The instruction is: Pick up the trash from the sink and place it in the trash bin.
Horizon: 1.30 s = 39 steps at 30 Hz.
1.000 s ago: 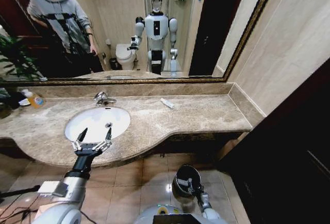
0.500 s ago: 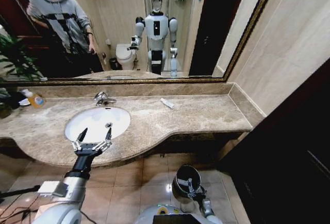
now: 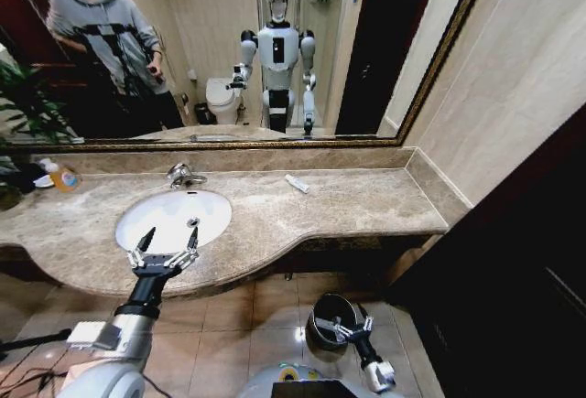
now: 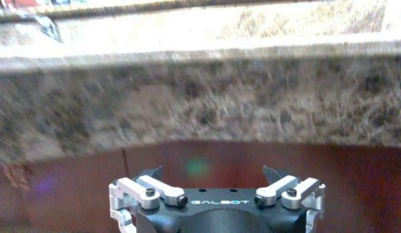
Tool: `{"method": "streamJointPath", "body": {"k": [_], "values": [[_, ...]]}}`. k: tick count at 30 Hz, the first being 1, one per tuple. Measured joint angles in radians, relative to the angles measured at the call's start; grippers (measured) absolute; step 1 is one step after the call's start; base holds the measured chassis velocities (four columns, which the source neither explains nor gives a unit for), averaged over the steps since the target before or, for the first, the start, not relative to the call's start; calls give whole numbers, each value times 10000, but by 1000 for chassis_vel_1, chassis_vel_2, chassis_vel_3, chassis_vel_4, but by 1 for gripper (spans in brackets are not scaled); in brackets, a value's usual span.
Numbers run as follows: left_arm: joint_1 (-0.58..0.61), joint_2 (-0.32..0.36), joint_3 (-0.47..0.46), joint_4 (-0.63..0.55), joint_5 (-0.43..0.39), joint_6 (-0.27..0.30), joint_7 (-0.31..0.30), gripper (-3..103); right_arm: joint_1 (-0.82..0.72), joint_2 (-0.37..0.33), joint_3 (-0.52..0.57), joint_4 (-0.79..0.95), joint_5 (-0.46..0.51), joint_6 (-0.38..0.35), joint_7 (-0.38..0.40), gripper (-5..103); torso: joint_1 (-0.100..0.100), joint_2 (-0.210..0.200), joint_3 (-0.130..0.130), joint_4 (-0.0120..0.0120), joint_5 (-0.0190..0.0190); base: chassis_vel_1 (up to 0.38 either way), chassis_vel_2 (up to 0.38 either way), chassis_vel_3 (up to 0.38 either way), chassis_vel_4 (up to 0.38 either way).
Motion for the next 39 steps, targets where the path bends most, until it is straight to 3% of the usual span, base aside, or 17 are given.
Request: {"method": "streamJointPath", "body": {"k": [8,12,19,21,24,28,30,37,39], "values": [[0,0,0,0,0,0,0,100,-1530,-23,-24,3346,-207,-69,-104,100,0,0,0,2,0,0,0,0,0],[0,0,0,0,0,0,0,100,-1660,9,-32,3907,-298,-222,-159,100,1,0,0,2,-1,0,0,0,0],[0,0,0,0,0,0,0,100,-1502,29,-586,5588,588,-2073,-237,100,1,0,1,2,-1,0,0,0,0],[-1,0,0,0,0,0,0,100,-1419,50,-610,5678,632,-2262,-238,100,1,0,1,2,0,0,0,0,0],[-1,-1,0,0,0,0,0,100,-596,-22,-772,6132,838,-3523,-238,100,1,0,1,1,-2,0,0,0,0],[0,0,0,0,0,0,0,100,393,-385,-817,6137,957,-4241,-189,100,1,0,2,0,-1,0,0,0,0],[0,0,0,0,0,0,0,100,1553,-970,-1005,6117,1733,-5098,-128,100,3,-1,2,3,0,0,0,0,0],[0,0,0,0,0,0,0,100,3597,-1835,-1428,5129,2342,-5707,-107,100,3,-1,2,1,1,0,0,0,0],[0,0,0,0,0,0,0,100,4861,-2172,-1897,4386,2648,-5866,14,100,3,-1,3,1,2,0,0,0,0]]}}
